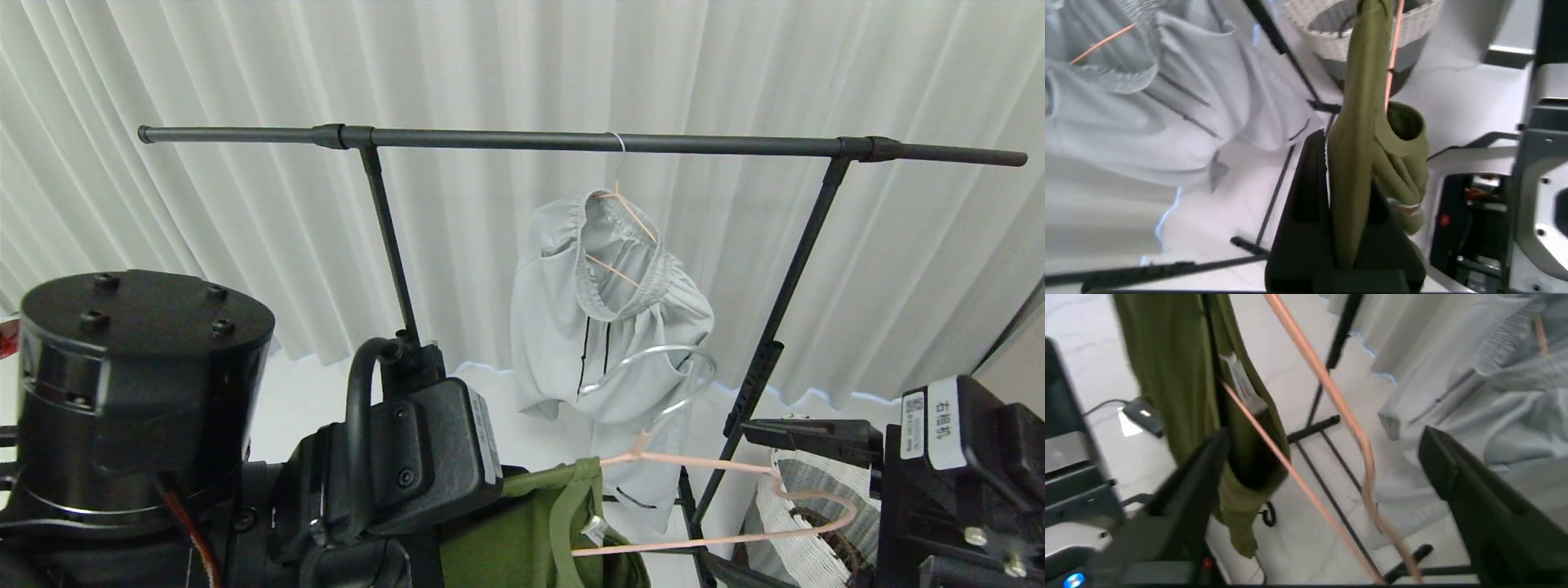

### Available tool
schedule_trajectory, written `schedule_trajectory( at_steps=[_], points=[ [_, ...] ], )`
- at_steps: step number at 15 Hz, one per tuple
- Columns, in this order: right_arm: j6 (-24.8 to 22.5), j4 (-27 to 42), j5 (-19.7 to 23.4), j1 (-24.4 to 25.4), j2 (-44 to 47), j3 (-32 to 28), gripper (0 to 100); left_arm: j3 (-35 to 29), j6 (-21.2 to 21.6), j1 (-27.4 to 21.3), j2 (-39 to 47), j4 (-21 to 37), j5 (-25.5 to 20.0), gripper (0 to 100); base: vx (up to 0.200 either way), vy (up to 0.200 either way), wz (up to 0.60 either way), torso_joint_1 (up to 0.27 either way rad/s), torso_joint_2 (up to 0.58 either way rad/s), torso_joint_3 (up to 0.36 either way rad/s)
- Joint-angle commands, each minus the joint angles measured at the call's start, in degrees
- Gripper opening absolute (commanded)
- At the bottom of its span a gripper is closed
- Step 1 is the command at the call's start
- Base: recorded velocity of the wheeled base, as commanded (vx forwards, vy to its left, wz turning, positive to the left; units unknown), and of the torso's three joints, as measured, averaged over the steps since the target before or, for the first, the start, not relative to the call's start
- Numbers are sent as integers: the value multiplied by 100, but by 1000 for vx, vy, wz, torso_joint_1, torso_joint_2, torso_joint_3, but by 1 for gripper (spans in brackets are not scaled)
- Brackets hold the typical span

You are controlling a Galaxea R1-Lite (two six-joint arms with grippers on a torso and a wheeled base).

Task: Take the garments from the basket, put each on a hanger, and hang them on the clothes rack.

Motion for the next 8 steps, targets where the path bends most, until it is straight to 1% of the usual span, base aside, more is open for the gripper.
schedule_trajectory(
  at_steps=[1,2,3,4,5,6,7,8],
  points=[
    [-72,1,-26,-407,-67,-27,100,-1,-43,65,-27,-6,306,0,0,0,0,0,0,0],
    [-107,-16,0,-548,-102,-44,100,-10,-43,126,-10,-6,561,0,0,0,0,0,0,0],
    [-107,-52,-9,-574,-137,-27,100,-28,-52,188,8,-6,710,0,0,0,0,0,0,0],
    [-116,-87,-17,-574,-190,0,100,-54,-202,267,43,-6,868,0,0,0,0,0,0,0],
    [-116,-87,-26,-574,-190,26,100,-124,-492,267,43,-6,895,0,0,0,0,0,0,0],
    [-116,-87,-17,-574,-190,35,100,-204,-659,240,34,-6,895,0,0,0,0,0,0,0],
    [-116,-87,0,-565,-190,43,100,-441,-993,179,17,-6,895,0,0,0,0,0,0,0],
    [-107,-87,18,-548,-181,35,100,-625,-1124,179,17,-6,895,0,0,0,0,0,0,0]
  ],
)
